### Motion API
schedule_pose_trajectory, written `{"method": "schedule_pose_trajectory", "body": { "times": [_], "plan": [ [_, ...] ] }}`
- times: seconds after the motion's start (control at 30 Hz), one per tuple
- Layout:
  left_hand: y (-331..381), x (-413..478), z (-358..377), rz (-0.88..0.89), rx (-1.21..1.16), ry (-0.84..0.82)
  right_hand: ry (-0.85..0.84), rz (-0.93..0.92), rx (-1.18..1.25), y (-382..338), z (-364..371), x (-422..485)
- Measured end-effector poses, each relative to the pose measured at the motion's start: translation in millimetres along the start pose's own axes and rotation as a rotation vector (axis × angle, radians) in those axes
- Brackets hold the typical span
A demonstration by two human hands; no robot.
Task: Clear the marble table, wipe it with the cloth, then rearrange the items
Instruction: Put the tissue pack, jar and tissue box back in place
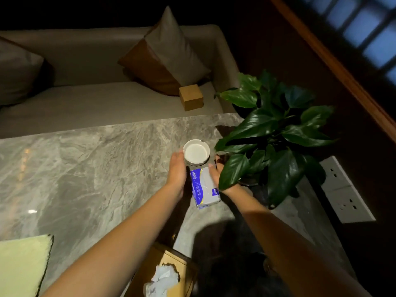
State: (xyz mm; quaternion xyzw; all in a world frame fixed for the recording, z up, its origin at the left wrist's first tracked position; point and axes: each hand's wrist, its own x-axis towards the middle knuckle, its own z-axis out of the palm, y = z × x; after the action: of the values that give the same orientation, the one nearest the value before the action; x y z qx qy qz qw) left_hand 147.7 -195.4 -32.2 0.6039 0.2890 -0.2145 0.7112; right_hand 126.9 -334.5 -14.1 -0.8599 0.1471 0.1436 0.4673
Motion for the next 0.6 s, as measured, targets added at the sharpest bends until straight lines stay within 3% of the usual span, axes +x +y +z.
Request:
{"method": "schedule_pose_trajectory", "body": {
  "times": [0.23,0.37,0.43,0.5,0.6],
  "plan": [
    [-17,-56,11,-0.090,-0.333,0.128,-0.185,0.088,-0.210,24,-15,-67],
    [-38,-87,23,-0.141,-0.328,0.192,-0.248,0.123,-0.272,59,-46,-93],
    [-54,-110,34,-0.163,-0.298,0.089,-0.190,0.139,-0.207,80,-63,-109],
    [-73,-134,46,-0.251,-0.222,-0.072,-0.017,0.154,-0.126,103,-81,-125],
    [-93,-174,55,-0.390,0.039,-0.257,0.193,0.237,-0.073,138,-101,-154]
  ]
}}
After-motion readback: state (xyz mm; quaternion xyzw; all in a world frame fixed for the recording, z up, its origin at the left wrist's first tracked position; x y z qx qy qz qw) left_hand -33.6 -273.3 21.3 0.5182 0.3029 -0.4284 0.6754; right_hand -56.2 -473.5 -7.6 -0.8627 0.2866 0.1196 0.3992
